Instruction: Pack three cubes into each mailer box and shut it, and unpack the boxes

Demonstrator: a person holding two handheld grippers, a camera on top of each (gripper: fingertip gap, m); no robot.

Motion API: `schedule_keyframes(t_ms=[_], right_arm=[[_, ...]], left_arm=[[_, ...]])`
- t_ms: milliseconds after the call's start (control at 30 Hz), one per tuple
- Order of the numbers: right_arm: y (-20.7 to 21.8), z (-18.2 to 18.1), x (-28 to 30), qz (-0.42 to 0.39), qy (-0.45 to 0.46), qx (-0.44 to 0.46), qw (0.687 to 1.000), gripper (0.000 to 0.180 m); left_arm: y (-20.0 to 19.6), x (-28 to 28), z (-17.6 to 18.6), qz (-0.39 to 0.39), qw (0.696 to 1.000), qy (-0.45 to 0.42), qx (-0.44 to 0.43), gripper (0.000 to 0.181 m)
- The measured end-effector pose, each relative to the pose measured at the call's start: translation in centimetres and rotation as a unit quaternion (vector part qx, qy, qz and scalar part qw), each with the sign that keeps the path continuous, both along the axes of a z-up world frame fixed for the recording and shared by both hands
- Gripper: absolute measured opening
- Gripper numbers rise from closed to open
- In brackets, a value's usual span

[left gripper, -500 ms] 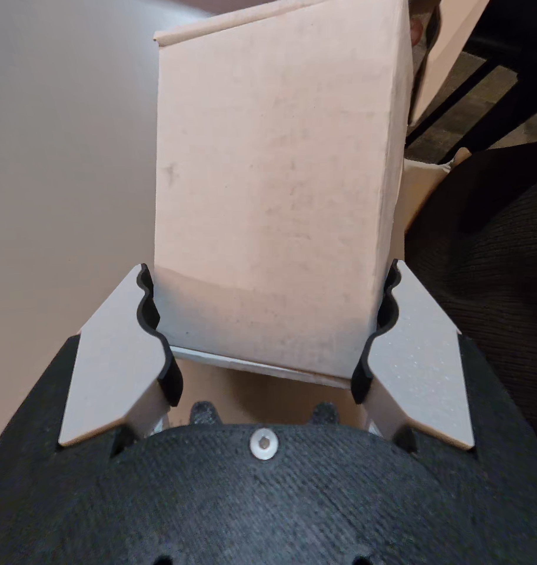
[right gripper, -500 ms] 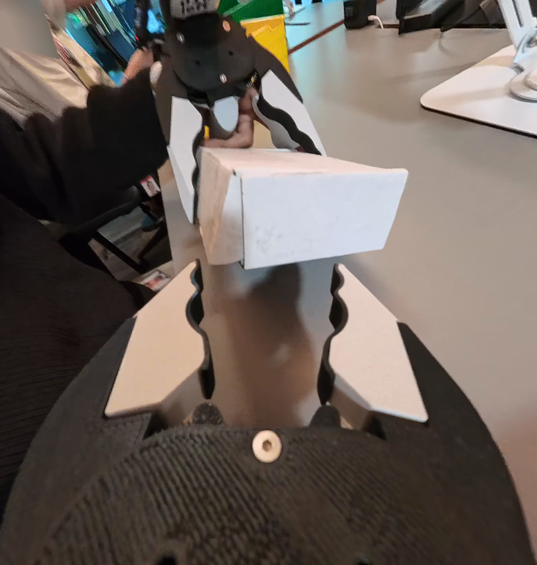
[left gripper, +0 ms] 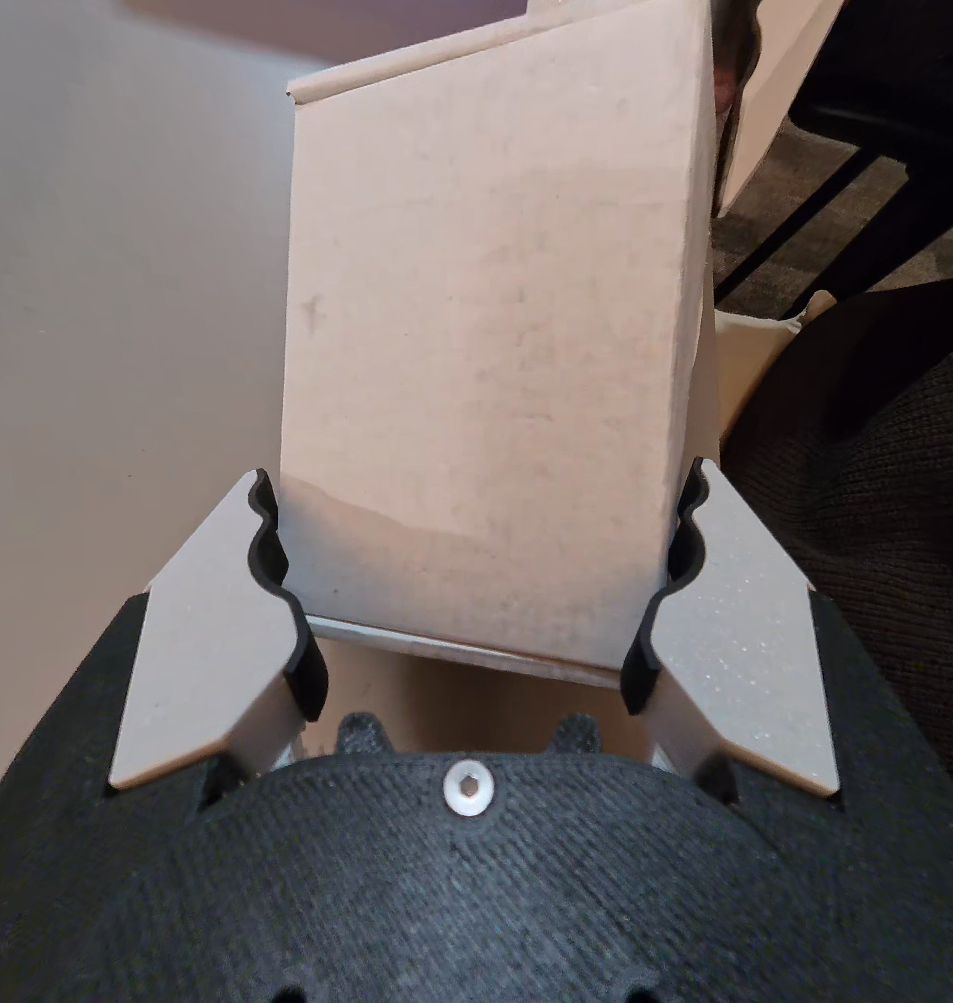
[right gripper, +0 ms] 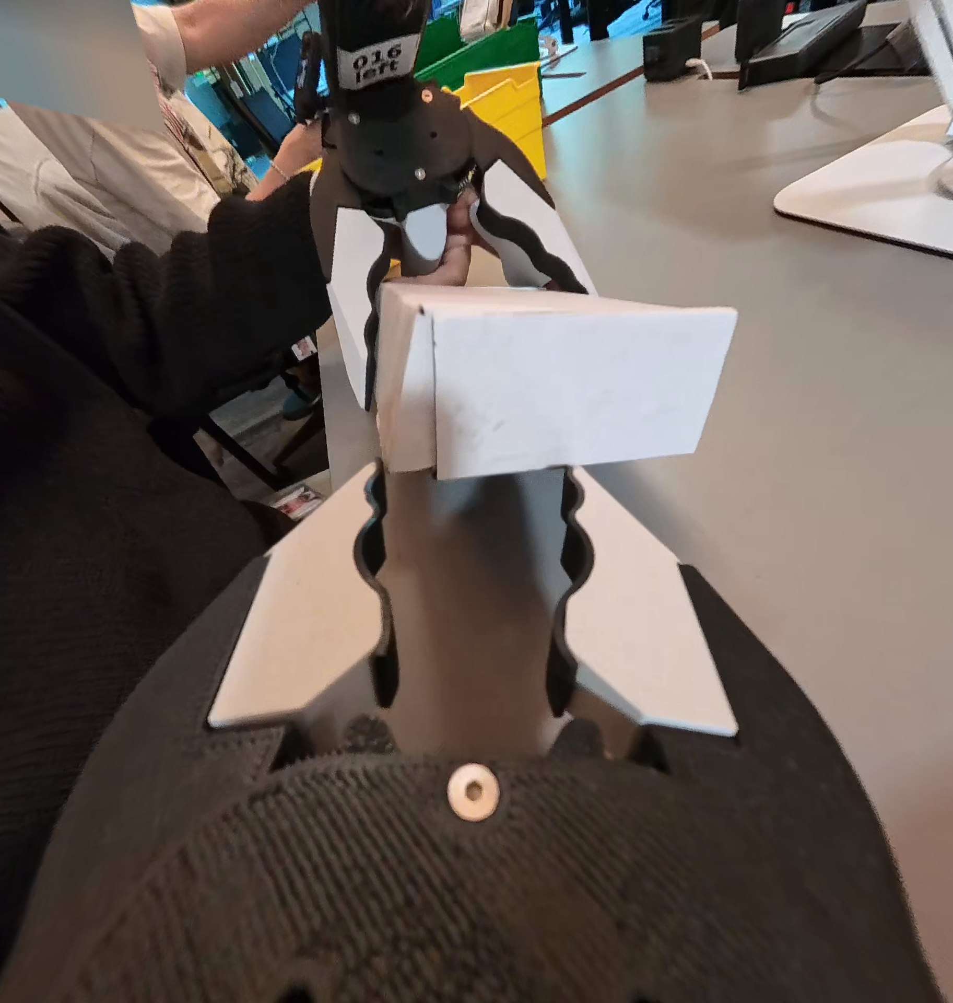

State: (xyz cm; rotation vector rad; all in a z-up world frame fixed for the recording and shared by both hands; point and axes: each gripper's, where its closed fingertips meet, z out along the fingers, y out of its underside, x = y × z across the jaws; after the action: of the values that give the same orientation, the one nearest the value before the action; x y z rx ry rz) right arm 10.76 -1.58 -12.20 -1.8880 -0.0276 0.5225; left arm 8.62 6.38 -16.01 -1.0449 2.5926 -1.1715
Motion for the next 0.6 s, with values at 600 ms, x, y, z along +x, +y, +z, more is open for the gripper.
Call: schedule_keyframes(t_ms=[600], right_arm=[[-0.2,-0.3,-1.2,0.041,0.062,-0.020,0.997,0.021]], left_arm=[[0.1,0.1,-0.1,0.002,1.000,-0.005,0.003,0.142]])
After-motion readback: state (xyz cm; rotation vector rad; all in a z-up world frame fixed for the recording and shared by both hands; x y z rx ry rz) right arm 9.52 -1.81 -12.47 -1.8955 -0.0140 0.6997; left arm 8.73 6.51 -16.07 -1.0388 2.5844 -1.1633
